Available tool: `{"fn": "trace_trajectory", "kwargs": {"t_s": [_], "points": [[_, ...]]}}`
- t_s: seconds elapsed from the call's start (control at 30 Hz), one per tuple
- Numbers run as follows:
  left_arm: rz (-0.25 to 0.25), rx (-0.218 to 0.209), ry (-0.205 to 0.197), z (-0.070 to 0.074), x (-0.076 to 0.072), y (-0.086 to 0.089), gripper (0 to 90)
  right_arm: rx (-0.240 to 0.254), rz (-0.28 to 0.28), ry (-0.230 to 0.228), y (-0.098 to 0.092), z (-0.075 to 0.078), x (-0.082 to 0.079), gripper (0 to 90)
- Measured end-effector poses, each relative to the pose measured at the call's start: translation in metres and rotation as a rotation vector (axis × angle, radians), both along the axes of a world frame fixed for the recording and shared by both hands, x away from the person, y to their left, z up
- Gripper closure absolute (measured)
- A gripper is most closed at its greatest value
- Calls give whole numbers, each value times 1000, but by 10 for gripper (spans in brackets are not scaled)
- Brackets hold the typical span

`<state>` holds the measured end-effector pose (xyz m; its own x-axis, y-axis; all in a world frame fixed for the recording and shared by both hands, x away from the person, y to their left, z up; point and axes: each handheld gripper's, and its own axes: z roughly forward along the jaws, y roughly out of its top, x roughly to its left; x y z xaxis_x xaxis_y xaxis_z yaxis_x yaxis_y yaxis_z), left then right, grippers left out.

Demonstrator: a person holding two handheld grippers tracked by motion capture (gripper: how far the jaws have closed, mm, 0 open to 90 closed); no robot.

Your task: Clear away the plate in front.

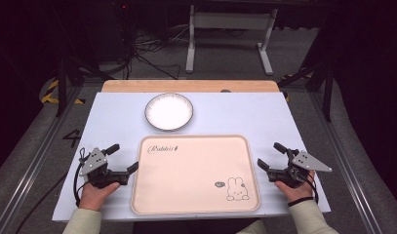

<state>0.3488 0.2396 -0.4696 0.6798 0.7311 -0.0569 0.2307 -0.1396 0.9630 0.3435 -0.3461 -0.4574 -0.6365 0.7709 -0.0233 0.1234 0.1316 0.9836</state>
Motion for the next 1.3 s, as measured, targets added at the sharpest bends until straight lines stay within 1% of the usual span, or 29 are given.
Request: {"fn": "trace_trajectory", "kwargs": {"t_s": [0.03,0.1,0.2,0.23,0.27,0.37,0.4,0.47,0.5,0.53,0.6,0.67,0.7,0.8,0.83,0.9,0.93,0.97,1.07,1.1,1.17,1.2,1.3], "points": [[-1,-15,11,0,1,2,15,-3,2,1,0,0,0,95],[5,-28,19,0,2,3,15,-4,1,0,1,0,0,97],[4,-31,26,1,2,4,15,-5,1,1,1,0,0,97],[4,-25,22,1,3,4,16,-5,2,3,1,0,0,98],[6,-20,19,4,2,4,20,-4,-1,6,1,0,0,99],[10,-33,1,13,2,3,32,-5,-1,8,1,0,1,102],[11,-45,-3,17,1,2,37,-4,-2,8,1,0,0,102],[18,-48,-10,23,1,1,42,-4,-4,7,1,0,0,102],[20,-42,-11,25,1,2,44,-4,-4,7,1,0,0,102],[25,-50,-17,27,1,2,44,-3,-4,7,1,0,0,102],[28,-55,-9,30,4,2,45,-4,-4,7,1,0,0,102],[29,-70,-9,34,7,3,48,-3,-5,7,1,0,0,102],[24,-87,-8,36,8,3,53,-3,-5,8,1,0,1,102],[1,-112,-7,40,10,1,54,-2,-9,11,0,0,1,102],[-7,-102,-11,42,11,-1,54,-2,-9,13,1,0,1,102],[0,-87,-15,43,14,-4,54,-3,-6,13,0,0,1,102],[6,-89,-19,43,14,-5,54,-2,-5,15,0,0,1,102],[-6,-91,-14,44,15,-6,52,-2,-3,16,0,0,1,101],[-9,-103,-12,46,17,-9,57,2,-4,12,0,0,1,100],[-19,-112,-9,47,18,-11,58,1,-3,12,0,0,1,100],[-24,-110,-12,50,22,-13,72,-4,-3,14,0,0,1,100],[-25,-103,-16,52,24,-15,76,-5,-4,13,1,0,1,100],[-35,-97,-14,55,28,-17,95,-7,-1,15,1,0,1,100]]}}
